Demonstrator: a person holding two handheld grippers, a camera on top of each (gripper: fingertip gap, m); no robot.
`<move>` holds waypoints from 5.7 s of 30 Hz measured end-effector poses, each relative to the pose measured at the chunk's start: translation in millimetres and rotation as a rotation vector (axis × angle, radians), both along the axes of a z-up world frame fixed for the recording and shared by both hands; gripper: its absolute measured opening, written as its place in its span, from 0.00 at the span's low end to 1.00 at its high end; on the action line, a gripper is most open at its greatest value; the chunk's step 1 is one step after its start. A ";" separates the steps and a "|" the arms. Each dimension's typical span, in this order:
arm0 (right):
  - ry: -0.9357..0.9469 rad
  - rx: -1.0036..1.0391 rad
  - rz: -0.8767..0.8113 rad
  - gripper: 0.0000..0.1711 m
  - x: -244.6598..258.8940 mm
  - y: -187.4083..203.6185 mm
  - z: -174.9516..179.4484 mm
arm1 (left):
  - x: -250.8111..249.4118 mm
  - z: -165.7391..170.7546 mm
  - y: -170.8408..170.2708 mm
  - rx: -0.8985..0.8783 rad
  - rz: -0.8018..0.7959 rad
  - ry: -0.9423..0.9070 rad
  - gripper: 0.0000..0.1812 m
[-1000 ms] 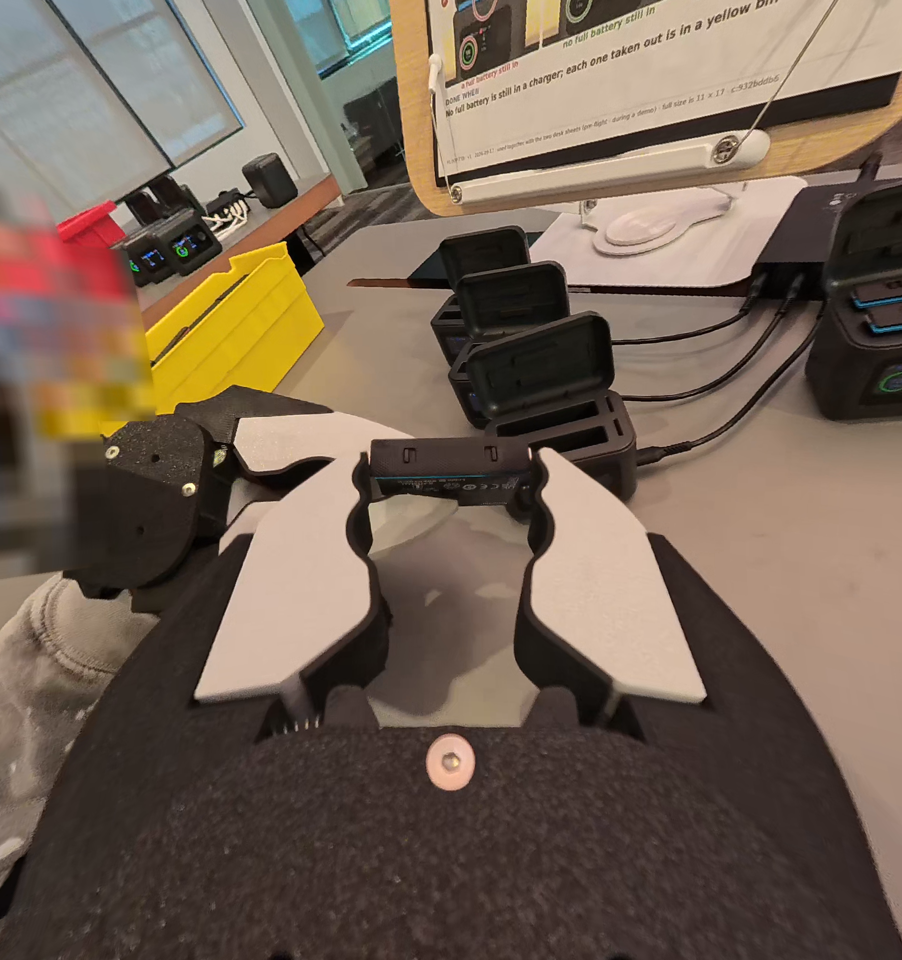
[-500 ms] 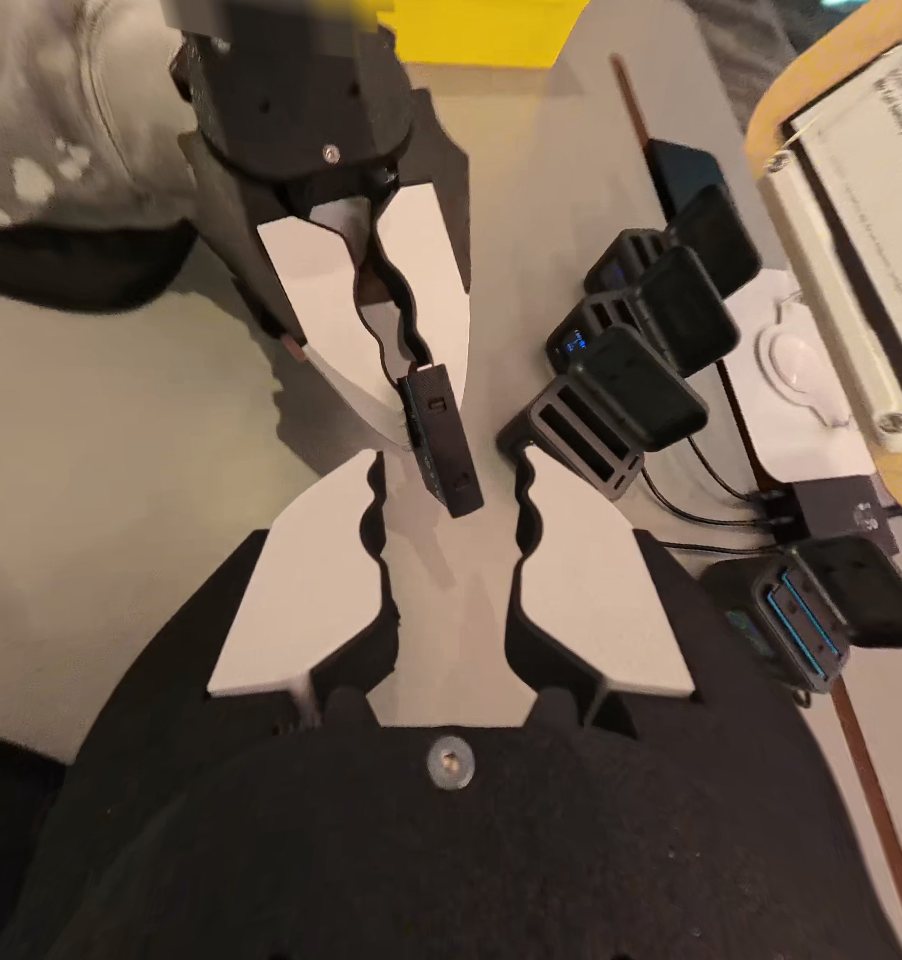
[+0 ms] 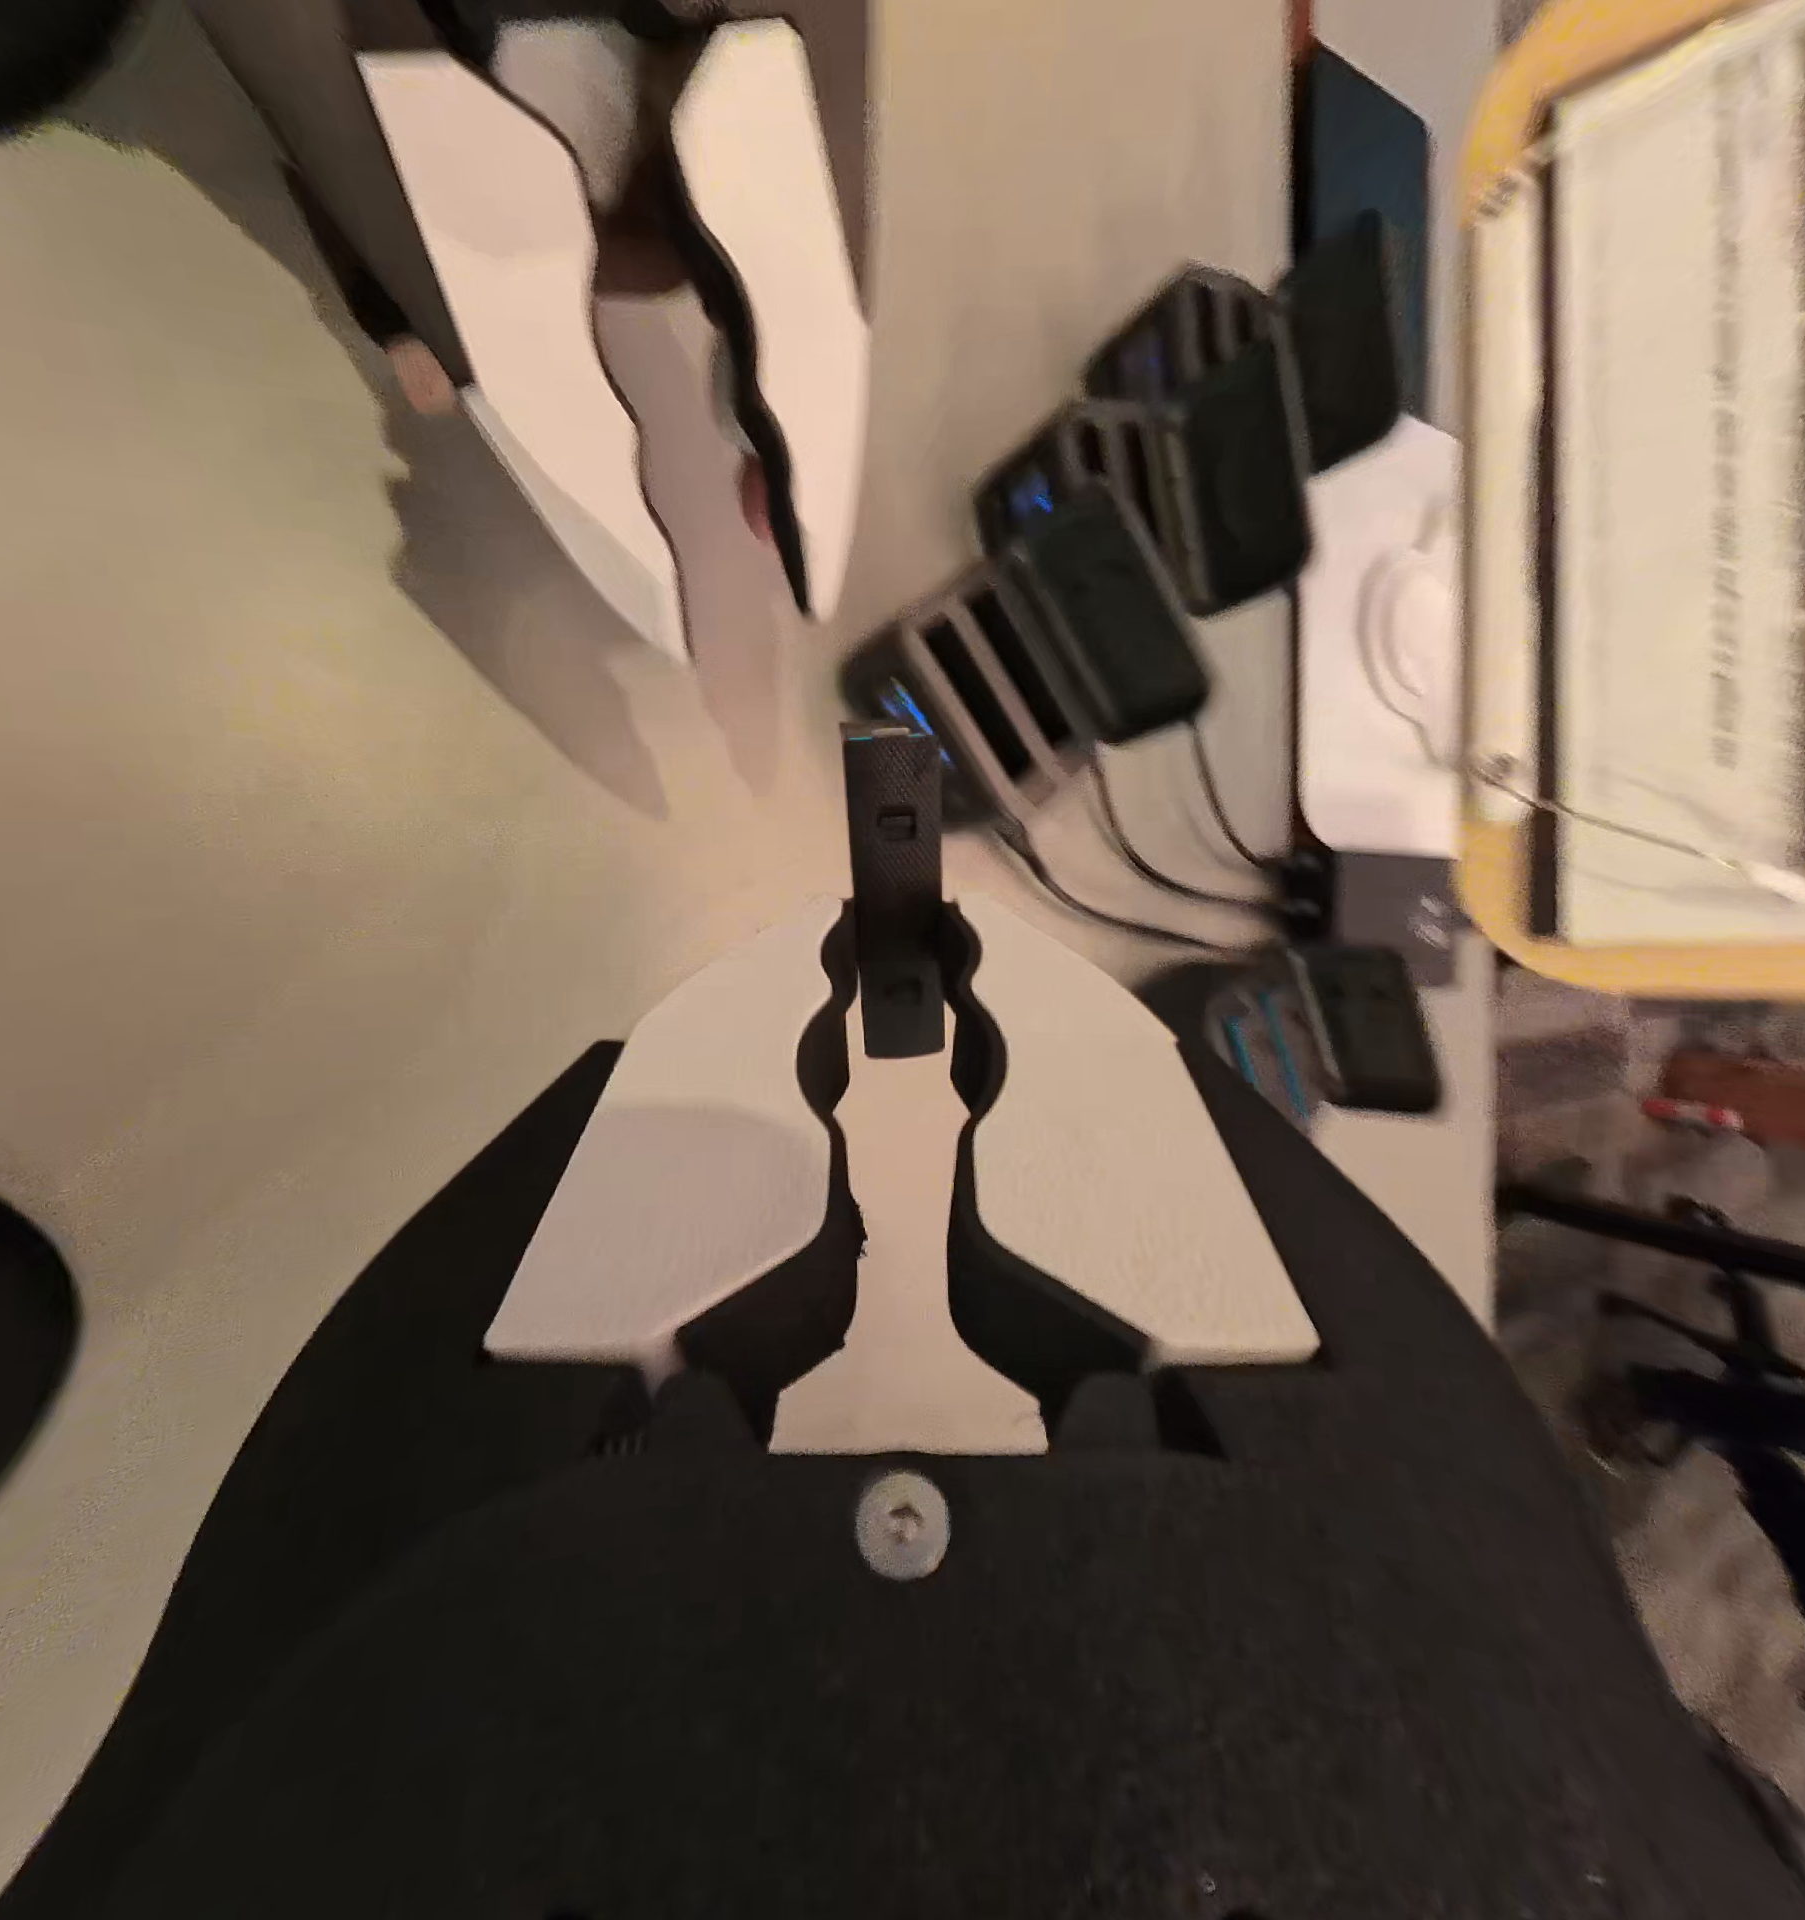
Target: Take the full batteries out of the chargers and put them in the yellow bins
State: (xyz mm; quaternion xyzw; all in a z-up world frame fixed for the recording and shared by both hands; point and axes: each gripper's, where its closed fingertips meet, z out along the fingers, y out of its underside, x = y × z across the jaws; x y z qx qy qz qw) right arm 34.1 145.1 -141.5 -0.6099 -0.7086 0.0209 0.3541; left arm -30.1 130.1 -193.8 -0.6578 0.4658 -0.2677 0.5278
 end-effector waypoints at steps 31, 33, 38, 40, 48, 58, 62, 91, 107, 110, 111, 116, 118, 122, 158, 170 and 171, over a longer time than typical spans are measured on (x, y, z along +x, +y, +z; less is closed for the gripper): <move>-0.547 -0.252 -0.500 0.09 351.3 46.2 -95.9 | -69.2 -11.6 66.2 0.006 0.463 0.000 0.10; -0.551 -0.249 -0.508 0.09 352.5 48.9 -100.2 | -72.5 -13.9 68.2 0.006 0.479 0.012 0.10; -0.567 -0.227 -0.524 0.12 354.2 53.1 -104.7 | -79.5 -20.8 72.7 -0.010 0.513 0.037 0.11; -0.553 -0.196 -0.541 0.14 353.9 57.5 -93.5 | -84.1 -22.9 75.2 -0.014 0.535 0.048 0.11; -0.206 0.039 -0.670 0.37 273.9 91.2 -10.0 | -117.4 -19.5 92.1 -0.023 0.676 0.050 0.16; 0.298 -0.115 -0.577 0.55 35.1 48.1 -29.8 | -139.0 -17.6 98.0 -0.027 0.760 0.031 0.20; 0.410 -0.275 -0.618 0.65 -36.2 33.7 -83.3 | -143.4 -21.3 99.5 -0.038 0.776 0.036 0.21; 0.516 -0.141 -0.994 0.54 -121.0 144.1 -121.7 | -124.2 -56.0 131.8 -0.151 0.722 0.207 0.14; 0.707 0.009 -0.984 0.62 8.4 142.3 -57.4 | -128.3 -22.9 118.5 -0.046 0.762 0.077 0.14; 0.655 0.028 -1.019 0.67 48.1 172.7 -75.5 | -123.1 -19.2 112.7 -0.046 0.749 0.046 0.13; 0.635 0.004 -1.012 0.69 52.9 181.2 -84.0 | -121.0 -18.7 110.5 -0.043 0.741 0.044 0.13; 0.592 -0.151 -0.957 0.71 47.8 207.3 -107.4 | -113.7 -17.2 104.8 0.003 0.707 0.072 0.13; 0.542 -0.191 -0.944 0.63 45.7 210.8 -116.5 | -110.9 -18.7 105.2 0.002 0.695 0.076 0.13; 0.525 -0.183 -0.950 0.55 46.2 206.5 -118.5 | -106.7 -21.9 104.3 0.013 0.676 0.100 0.13; 0.667 -0.440 -0.705 0.55 -52.6 111.1 -105.9 | -55.6 -37.9 90.6 0.028 0.486 0.180 0.17; 0.590 -0.397 -0.414 0.53 -16.0 144.7 -92.1 | -33.6 -45.1 94.1 0.009 0.417 0.210 0.20; 0.608 -0.437 -0.415 0.55 -11.8 150.7 -88.8 | -34.3 -45.1 93.7 0.009 0.418 0.209 0.20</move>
